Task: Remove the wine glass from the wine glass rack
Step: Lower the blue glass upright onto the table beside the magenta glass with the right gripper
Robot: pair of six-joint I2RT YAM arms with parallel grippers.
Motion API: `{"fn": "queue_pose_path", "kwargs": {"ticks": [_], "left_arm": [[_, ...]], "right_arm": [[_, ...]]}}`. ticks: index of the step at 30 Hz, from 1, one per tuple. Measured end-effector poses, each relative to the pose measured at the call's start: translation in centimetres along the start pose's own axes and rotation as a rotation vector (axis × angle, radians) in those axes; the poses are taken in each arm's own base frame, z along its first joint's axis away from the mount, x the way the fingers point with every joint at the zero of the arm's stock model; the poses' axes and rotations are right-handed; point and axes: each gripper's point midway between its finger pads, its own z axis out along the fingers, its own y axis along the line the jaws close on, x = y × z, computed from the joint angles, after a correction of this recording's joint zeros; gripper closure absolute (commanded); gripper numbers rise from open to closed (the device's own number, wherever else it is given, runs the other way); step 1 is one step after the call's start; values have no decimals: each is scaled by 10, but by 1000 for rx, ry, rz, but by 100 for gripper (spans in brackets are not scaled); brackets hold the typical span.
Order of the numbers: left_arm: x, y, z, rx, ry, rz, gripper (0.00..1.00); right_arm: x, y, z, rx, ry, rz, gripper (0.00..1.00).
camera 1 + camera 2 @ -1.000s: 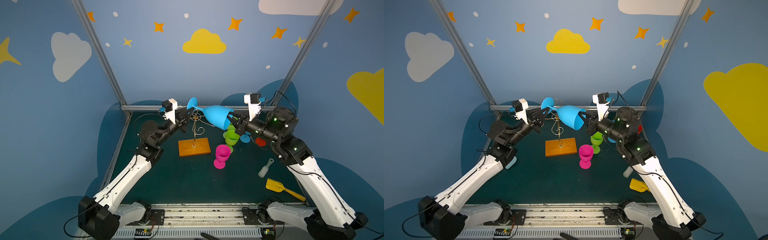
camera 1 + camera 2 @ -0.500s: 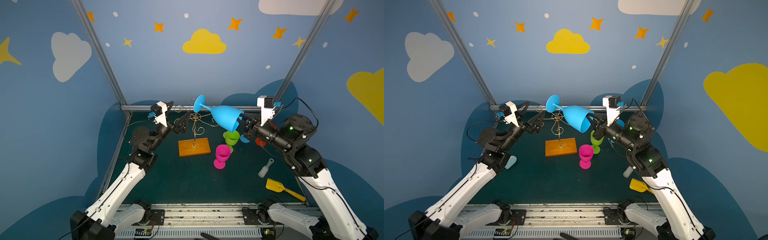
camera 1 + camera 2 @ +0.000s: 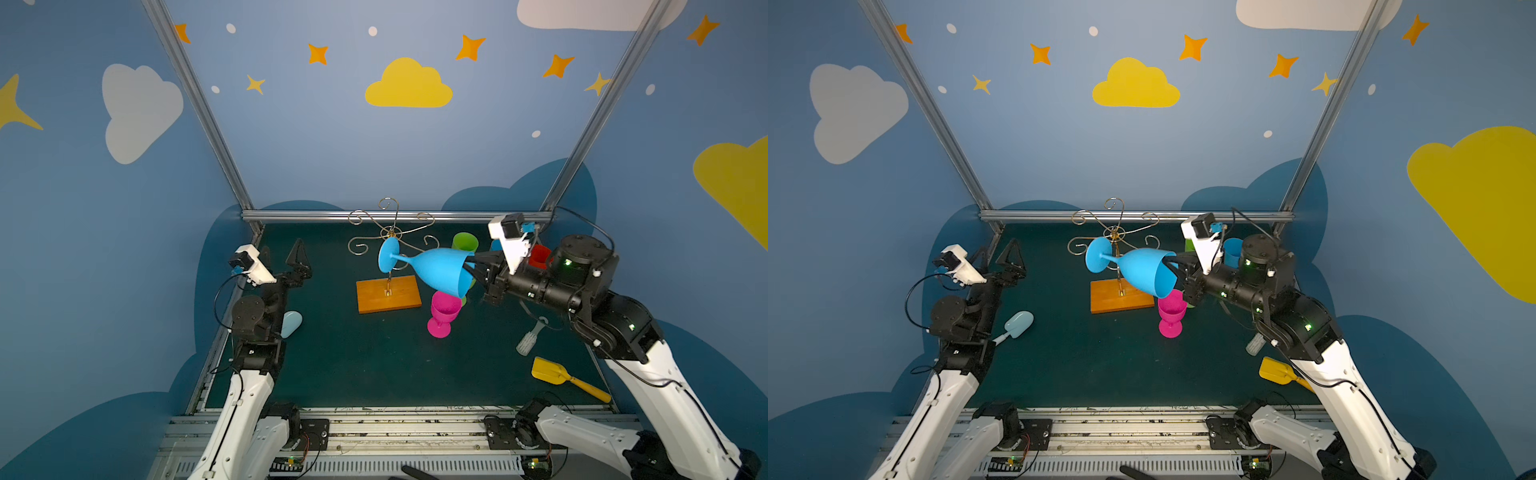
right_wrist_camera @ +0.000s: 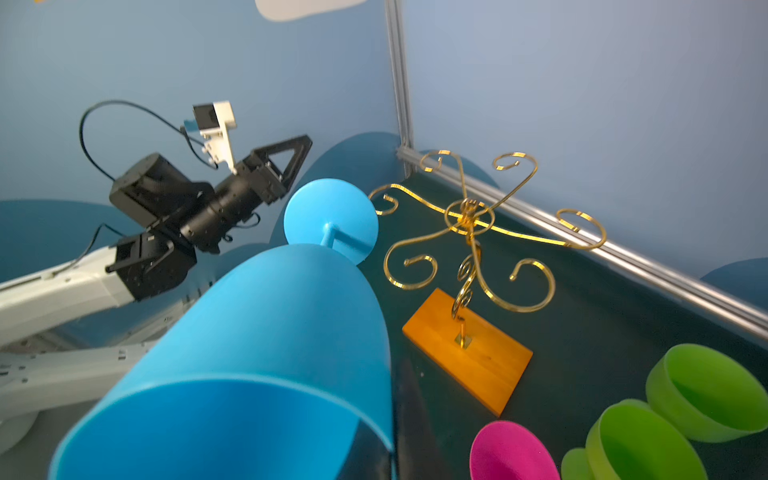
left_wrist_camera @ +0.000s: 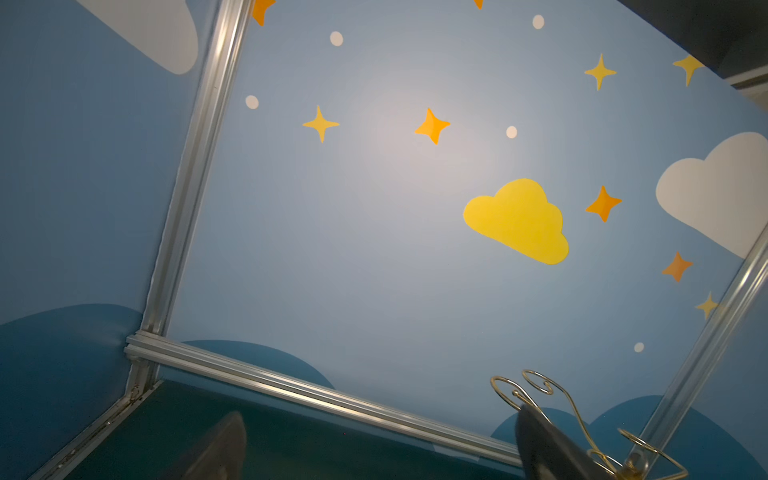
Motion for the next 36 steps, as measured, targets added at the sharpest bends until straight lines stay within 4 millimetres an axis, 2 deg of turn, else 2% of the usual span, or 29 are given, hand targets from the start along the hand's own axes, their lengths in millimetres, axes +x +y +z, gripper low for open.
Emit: {"fn": "queue_pose_path", "kwargs": {"ticks": [8,13,16,28,30,33,34,36], "left_arm": [[-1,10,0,-32,-4,-12,1],[-1,16,-2,-47,-6,-16,1],[-1,18,-4,-54,-7,-14,1],[-8,21,-11,-57,-22,-9,1],[-8,22,-11,-61,-20,-9,1],[-8,23,-11,-65,-21,-8,1],[-8,23,-11,-66,-21,-7,0],[-8,24,-12,-68,-21,-6,1]], "right_arm": [[95,28,28,-4,348,-46,100],[154,16,46,104,561,-58,100],[180,5,57,173,662,-52,100],[248,-24,107,386,931,-30,100],[253,-26,116,409,965,-23,100],[250,-26,126,420,971,-5,100],[250,-25,128,422,971,-2,98],[250,-25,128,419,973,3,86]]}}
